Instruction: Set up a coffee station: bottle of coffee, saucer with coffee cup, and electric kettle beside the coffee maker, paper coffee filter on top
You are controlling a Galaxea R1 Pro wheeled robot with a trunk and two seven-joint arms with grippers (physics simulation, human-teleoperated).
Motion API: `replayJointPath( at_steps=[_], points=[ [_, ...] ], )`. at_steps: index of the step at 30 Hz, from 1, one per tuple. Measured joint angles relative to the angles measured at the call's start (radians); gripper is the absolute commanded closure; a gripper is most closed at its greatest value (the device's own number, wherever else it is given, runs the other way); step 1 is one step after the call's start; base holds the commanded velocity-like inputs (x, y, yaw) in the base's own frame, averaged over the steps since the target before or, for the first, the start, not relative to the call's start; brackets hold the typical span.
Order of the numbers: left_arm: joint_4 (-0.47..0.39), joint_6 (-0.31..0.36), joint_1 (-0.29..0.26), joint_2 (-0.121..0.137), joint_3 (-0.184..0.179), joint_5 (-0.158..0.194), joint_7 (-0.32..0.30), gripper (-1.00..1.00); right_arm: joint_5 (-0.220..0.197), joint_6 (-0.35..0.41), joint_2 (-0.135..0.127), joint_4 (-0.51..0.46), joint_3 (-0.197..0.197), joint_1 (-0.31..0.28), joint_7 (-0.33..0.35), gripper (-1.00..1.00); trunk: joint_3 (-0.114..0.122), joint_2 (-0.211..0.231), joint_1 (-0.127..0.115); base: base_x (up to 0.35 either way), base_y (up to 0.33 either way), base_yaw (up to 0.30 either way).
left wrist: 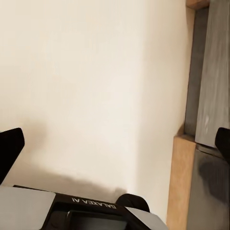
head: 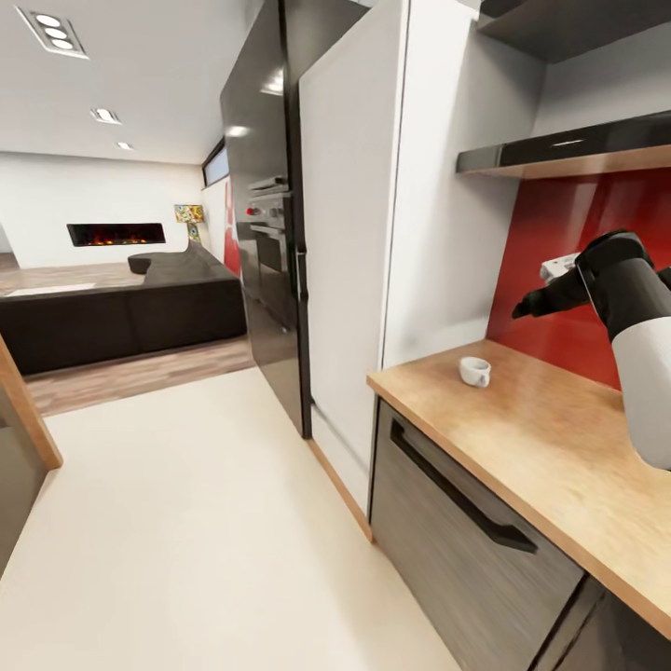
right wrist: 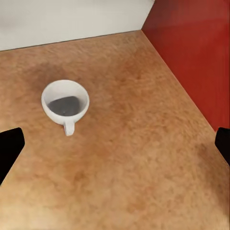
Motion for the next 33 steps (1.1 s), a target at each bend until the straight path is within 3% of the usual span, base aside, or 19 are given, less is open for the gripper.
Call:
replayJointPath(
  at_steps=[7, 13, 33],
  points=[
    [0.000, 0.000, 0.000, 0.000, 0.000, 0.000, 0.000, -1.00, 0.000, -0.027, -0.004, 0.009, 0.001, 0.001, 0.000, -1.00, 0.000, 0.000, 0.000, 0.328, 0.000, 0.000],
    [0.000, 0.000, 0.000, 0.000, 0.000, 0.000, -0.001, -1.00, 0.002, -0.083, -0.003, 0.090, 0.003, 0.001, 0.002, -1.00, 0.000, 0.000, 0.000, 0.226, 0.000, 0.000],
    [0.000, 0.000, 0.000, 0.000, 0.000, 0.000, -0.002, -1.00, 0.002, -0.085, -0.004, 0.091, 0.004, 0.004, 0.002, -1.00, 0.000, 0.000, 0.000, 0.271, 0.036, 0.000]
  ],
)
